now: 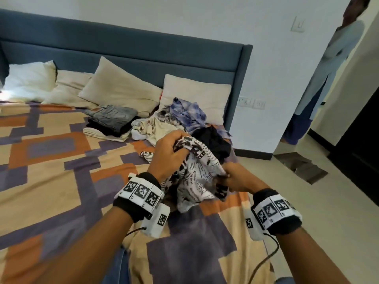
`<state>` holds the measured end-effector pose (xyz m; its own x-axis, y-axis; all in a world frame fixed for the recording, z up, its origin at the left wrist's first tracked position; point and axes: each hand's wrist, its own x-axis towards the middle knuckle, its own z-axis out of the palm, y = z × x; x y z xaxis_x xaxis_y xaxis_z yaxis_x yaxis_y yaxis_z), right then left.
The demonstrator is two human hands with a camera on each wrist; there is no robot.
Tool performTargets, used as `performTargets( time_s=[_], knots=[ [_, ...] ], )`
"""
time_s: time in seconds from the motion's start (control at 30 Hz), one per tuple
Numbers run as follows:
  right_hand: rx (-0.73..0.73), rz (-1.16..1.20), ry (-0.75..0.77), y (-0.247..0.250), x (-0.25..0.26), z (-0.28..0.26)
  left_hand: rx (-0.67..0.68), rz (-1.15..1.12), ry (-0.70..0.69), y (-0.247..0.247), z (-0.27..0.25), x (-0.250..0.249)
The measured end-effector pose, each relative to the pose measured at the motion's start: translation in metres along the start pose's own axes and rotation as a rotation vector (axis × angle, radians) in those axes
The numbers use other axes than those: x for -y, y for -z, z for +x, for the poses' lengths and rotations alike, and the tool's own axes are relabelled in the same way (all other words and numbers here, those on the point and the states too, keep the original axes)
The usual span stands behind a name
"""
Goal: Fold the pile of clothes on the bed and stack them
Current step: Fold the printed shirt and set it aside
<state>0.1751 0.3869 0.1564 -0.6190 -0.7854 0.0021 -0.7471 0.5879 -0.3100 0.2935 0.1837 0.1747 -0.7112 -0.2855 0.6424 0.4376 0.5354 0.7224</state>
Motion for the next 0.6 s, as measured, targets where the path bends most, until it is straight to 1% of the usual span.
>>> performTargets(
  time_s=[0.03, 0.07, 0.1, 0.13, 0.17, 0.2, 0.23, 0.27, 0.3, 0.33, 0.37, 0.43, 0.47, 0.5, 0.53, 0.6],
  knots=[
    [-0.063, 0.031, -0.047, -0.002, -0.002, 0.001, 0.022, 0.004, 0.014, 0.003, 0.000, 0.002],
    [-0.174, 0.141, -0.088, 0.000, -0.001, 0.002, 0.080, 0.012, 0.031, 0.006, -0.002, 0.002],
    [-0.323, 0.321, -0.116, 0.006, 0.004, 0.002, 0.178, 0.042, 0.054, 0.007, -0.004, 0.004],
    [-0.468, 0.534, -0.113, 0.015, 0.014, 0.001, 0.298, 0.105, 0.065, 0.006, -0.006, 0.006],
    [-0.570, 0.734, -0.066, 0.027, 0.029, -0.001, 0.412, 0.200, 0.069, 0.003, -0.008, 0.007],
    [-0.615, 0.858, 0.014, 0.039, 0.044, -0.003, 0.483, 0.304, 0.071, -0.001, -0.009, 0.008],
    [-0.600, 0.907, 0.119, 0.051, 0.062, -0.006, 0.502, 0.365, 0.080, -0.006, -0.010, 0.008],
    [-0.535, 0.915, 0.236, 0.059, 0.077, -0.009, 0.462, 0.367, 0.087, -0.010, -0.009, 0.008],
    [-0.443, 0.904, 0.327, 0.063, 0.087, -0.011, 0.375, 0.330, 0.092, -0.013, -0.008, 0.007],
    [-0.370, 0.899, 0.366, 0.064, 0.091, -0.012, 0.272, 0.272, 0.096, -0.015, -0.007, 0.007],
    [-0.350, 0.904, 0.361, 0.062, 0.090, -0.011, 0.173, 0.190, 0.124, -0.014, -0.006, 0.006],
    [-0.445, 0.942, 0.244, 0.048, 0.076, -0.009, 0.016, -0.027, 0.238, -0.009, -0.005, 0.002],
    [-0.464, 0.981, 0.163, 0.036, 0.068, -0.009, -0.048, -0.110, 0.274, -0.004, -0.006, -0.001],
    [-0.436, 1.011, 0.098, 0.023, 0.063, -0.011, -0.092, -0.163, 0.291, 0.000, -0.005, -0.005],
    [-0.373, 1.006, 0.049, 0.009, 0.061, -0.012, -0.131, -0.192, 0.290, 0.004, -0.003, -0.010],
    [-0.236, 0.897, 0.017, -0.026, 0.060, -0.011, -0.198, -0.213, 0.277, 0.012, 0.002, -0.021]
  ],
)
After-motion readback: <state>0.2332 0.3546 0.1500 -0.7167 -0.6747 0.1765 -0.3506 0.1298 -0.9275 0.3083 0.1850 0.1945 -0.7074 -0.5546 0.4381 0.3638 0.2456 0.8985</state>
